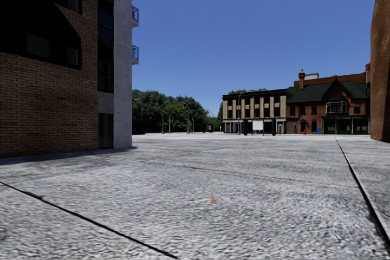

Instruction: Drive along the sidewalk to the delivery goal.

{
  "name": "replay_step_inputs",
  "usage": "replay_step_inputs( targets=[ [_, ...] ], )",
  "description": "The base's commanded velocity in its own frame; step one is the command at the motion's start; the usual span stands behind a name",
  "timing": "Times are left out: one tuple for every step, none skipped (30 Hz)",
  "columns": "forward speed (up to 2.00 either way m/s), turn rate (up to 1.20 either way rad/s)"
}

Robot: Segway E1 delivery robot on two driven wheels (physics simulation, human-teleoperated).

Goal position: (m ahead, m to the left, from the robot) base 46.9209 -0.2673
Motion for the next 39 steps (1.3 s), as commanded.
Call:
replay_step_inputs(
  targets=[
    [2.00,0.00],
    [2.00,0.00],
    [2.00,0.00],
    [2.00,0.00],
    [2.00,0.00],
    [2.00,0.00],
    [2.00,0.00],
    [2.00,0.00],
    [2.00,0.00],
    [2.00,0.00],
    [2.00,0.00],
    [2.00,0.00],
    [2.00,0.00],
    [2.00,0.00],
    [2.00,0.00],
    [2.00,0.00],
    [2.00,0.00],
    [2.00,0.00],
    [2.00,0.00],
    [2.00,0.00],
    [2.00,0.00],
    [2.00,0.00],
    [2.00,0.00],
    [2.00,0.00],
    [2.00,0.00],
    [2.00,0.00],
    [2.00,0.00],
    [2.00,0.00],
    [2.00,0.00],
    [2.00,0.00],
    [2.00,0.00],
    [2.00,0.00],
    [2.00,0.00],
    [2.00,0.00],
    [2.00,0.00],
    [2.00,0.00],
    [2.00,0.00],
    [2.00,0.00],
    [2.00,0.00]
  ],
)
